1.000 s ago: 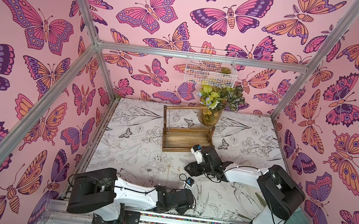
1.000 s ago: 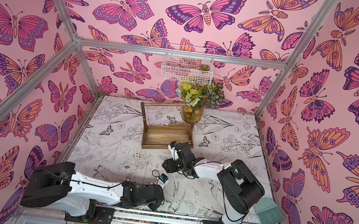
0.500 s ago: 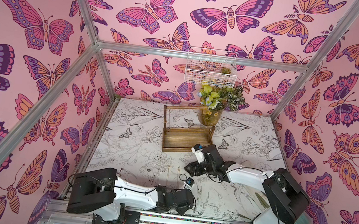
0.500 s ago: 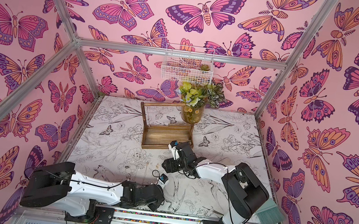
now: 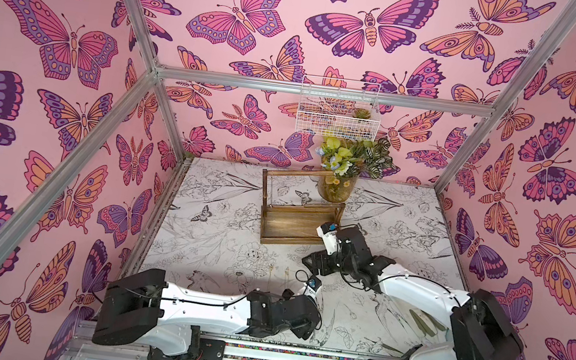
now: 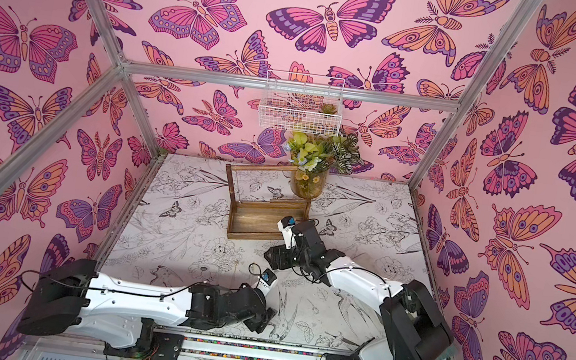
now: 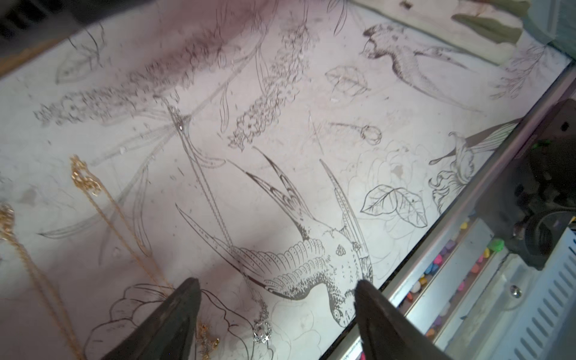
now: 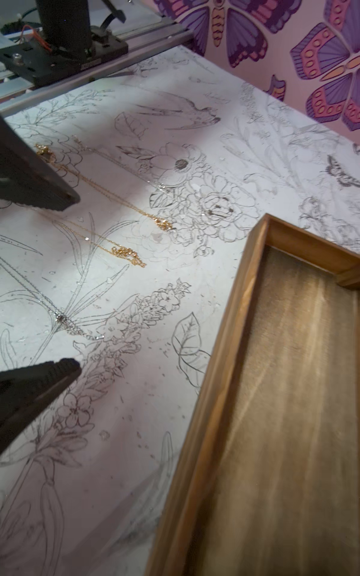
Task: Take the necklace off the jewelry display stand
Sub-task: Place the necklace at the center of the board, then take off the necklace from the stand.
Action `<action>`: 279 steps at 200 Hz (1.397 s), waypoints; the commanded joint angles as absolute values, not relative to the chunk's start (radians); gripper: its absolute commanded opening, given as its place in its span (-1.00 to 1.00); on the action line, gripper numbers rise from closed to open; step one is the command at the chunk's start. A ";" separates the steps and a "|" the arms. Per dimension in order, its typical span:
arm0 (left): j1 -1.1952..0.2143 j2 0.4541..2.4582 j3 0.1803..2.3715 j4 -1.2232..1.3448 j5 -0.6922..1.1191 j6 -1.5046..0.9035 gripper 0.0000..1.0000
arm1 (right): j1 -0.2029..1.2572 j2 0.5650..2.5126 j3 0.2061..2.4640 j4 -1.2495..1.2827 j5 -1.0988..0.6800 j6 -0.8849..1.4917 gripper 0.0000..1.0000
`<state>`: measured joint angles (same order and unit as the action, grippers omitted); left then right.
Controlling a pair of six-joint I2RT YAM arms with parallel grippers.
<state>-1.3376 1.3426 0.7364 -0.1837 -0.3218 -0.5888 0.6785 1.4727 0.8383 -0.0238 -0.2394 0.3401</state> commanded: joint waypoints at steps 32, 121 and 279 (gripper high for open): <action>-1.302 1.169 0.781 -0.345 -0.438 -0.531 0.89 | 0.637 1.417 0.994 -0.085 -0.215 0.333 0.71; -1.011 0.878 0.793 -0.611 -0.359 -0.501 1.00 | 0.638 1.687 1.308 0.036 -0.297 0.284 0.65; -0.592 0.792 0.838 -0.699 -0.197 -0.446 1.00 | 0.712 2.017 1.608 0.237 -0.199 0.276 0.45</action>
